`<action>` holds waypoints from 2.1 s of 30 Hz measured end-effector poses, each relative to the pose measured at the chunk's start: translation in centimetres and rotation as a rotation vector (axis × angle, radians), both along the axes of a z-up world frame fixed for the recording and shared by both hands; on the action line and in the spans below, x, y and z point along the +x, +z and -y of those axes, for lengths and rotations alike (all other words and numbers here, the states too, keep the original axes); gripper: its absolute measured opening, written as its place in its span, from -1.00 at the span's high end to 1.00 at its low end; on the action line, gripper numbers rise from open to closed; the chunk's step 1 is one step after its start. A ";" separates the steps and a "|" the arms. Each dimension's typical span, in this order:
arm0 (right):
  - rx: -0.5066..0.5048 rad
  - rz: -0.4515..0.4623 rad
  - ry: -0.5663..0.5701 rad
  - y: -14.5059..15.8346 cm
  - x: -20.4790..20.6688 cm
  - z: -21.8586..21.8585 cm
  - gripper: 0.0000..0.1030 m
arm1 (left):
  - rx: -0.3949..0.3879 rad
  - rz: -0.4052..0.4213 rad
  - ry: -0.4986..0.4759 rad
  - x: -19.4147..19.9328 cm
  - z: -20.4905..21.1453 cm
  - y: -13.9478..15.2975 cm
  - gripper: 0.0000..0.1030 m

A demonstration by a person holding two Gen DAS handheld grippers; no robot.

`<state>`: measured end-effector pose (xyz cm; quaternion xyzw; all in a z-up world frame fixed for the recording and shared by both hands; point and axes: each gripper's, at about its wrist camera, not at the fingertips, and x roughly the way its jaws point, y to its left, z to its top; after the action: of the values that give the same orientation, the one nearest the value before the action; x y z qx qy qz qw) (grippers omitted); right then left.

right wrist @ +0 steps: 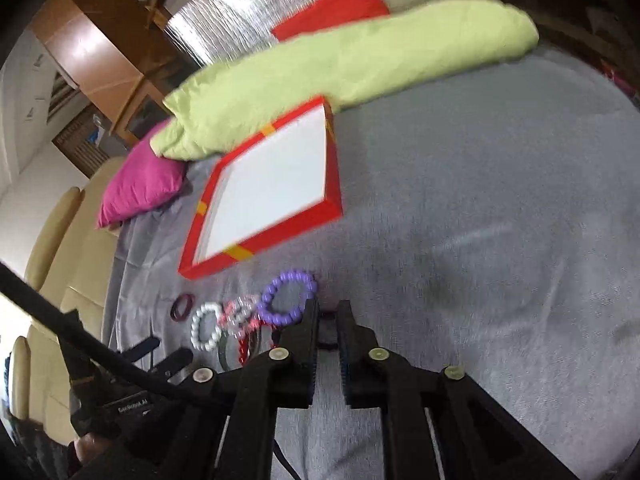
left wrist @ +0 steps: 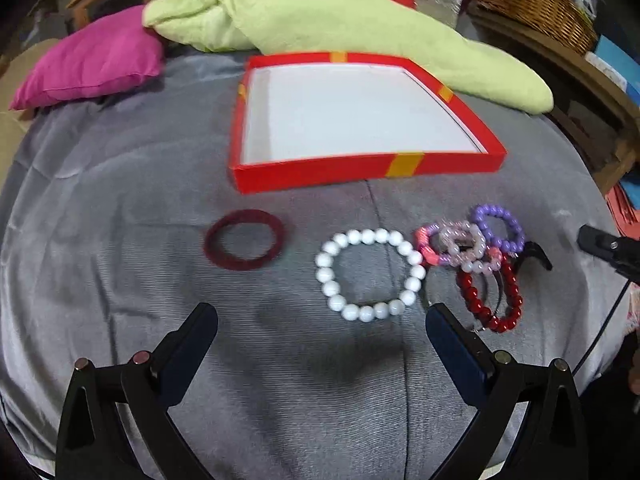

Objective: Organize jewelry
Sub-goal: 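Grasp the white pearl bracelet with the left tool while the right tool lifts the hair tie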

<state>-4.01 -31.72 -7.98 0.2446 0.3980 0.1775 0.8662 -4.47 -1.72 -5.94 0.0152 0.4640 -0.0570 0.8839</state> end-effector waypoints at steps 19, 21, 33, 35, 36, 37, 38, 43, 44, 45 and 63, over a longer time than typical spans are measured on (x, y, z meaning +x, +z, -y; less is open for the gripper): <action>-0.361 0.022 0.137 -1.4 1.7 -6.2 -0.10 | 0.012 -0.018 -0.085 2.7 0.9 -1.1 -0.51; -0.387 0.040 0.147 -1.3 1.8 -6.6 0.34 | 0.004 -0.002 -0.100 2.5 0.9 -0.9 -0.30; -0.285 0.139 0.044 0.9 0.1 -3.7 0.80 | -0.030 0.071 -0.112 1.6 0.2 0.2 0.81; -0.246 0.150 0.034 1.3 0.0 -3.3 0.80 | -0.032 0.085 -0.121 1.1 0.3 0.4 0.81; -0.233 0.152 0.031 1.5 0.1 -3.5 0.80 | -0.036 0.091 -0.122 1.1 0.4 0.5 0.81; -0.215 0.156 0.029 1.6 0.2 -3.4 0.80 | -0.040 0.098 -0.121 1.0 0.3 0.7 0.81; -0.203 0.158 0.029 1.6 0.1 -3.5 0.80 | -0.044 0.108 -0.121 0.8 0.2 0.8 0.81; -0.181 0.130 0.013 1.4 0.6 -3.5 0.80 | -0.062 0.141 -0.123 0.4 -0.2 1.5 0.81; -0.175 0.123 0.004 1.2 0.8 -3.3 0.80 | -0.065 0.146 -0.128 0.3 -0.2 1.6 0.81; -0.169 0.115 -0.002 1.1 0.8 -3.1 0.79 | -0.065 0.152 -0.131 0.2 -0.3 1.7 0.81; -0.472 0.092 0.067 -1.0 1.6 -7.0 0.89 | -0.091 0.230 -0.153 -0.4 -0.2 3.7 0.81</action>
<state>-2.39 -24.68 -9.03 0.0137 0.3965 0.1193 0.9101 -4.89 -1.56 -2.29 0.0168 0.3541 -0.1429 0.9241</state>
